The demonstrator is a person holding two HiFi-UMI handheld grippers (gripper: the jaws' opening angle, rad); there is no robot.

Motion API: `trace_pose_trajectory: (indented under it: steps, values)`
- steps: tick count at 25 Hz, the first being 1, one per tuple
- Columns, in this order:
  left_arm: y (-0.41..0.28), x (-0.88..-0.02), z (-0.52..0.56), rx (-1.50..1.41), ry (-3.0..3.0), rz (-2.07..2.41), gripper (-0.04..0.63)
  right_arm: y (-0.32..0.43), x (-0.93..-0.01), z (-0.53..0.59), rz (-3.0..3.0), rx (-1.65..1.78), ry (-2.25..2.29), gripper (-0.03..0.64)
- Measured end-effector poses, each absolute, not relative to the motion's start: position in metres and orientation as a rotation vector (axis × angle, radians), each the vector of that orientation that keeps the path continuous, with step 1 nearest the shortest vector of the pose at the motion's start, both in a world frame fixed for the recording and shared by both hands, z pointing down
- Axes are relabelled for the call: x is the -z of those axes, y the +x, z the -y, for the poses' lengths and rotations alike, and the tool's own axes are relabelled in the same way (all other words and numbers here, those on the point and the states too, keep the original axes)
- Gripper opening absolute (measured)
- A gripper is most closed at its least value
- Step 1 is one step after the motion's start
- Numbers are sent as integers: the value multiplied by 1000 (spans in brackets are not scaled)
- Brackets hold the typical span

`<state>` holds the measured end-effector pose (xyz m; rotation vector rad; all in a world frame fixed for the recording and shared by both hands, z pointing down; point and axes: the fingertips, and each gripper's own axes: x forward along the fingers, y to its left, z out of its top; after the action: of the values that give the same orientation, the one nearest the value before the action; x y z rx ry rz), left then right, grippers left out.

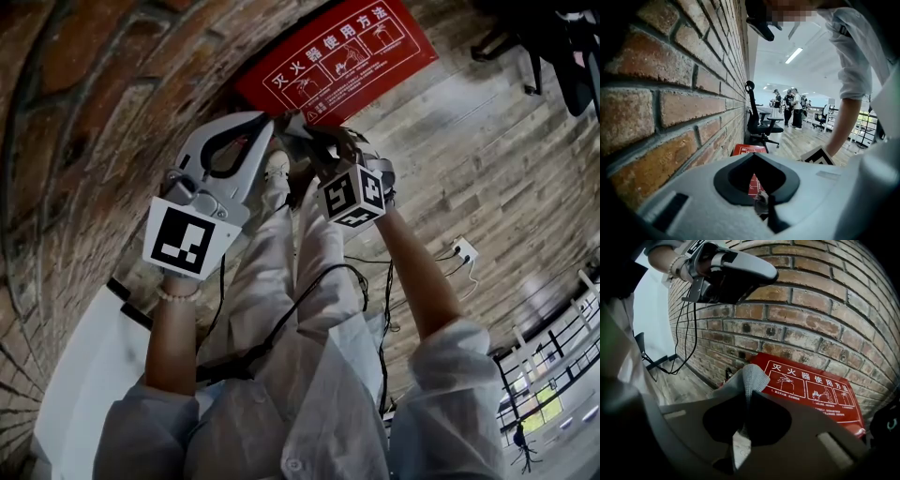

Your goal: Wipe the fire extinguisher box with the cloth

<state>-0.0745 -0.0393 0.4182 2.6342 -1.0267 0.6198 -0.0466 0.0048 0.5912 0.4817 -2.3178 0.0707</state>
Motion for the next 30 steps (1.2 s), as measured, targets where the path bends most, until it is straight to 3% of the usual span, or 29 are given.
trace_pose_trajectory:
  steps: [10, 30]
  values:
    - [-71, -400, 37, -599, 2662, 1017, -3, -47, -561, -5, 2359, -184, 557, 25]
    - [-30, -284, 28, -579, 2891, 826, -3, 18, -393, 32, 2319, -266, 1049, 25]
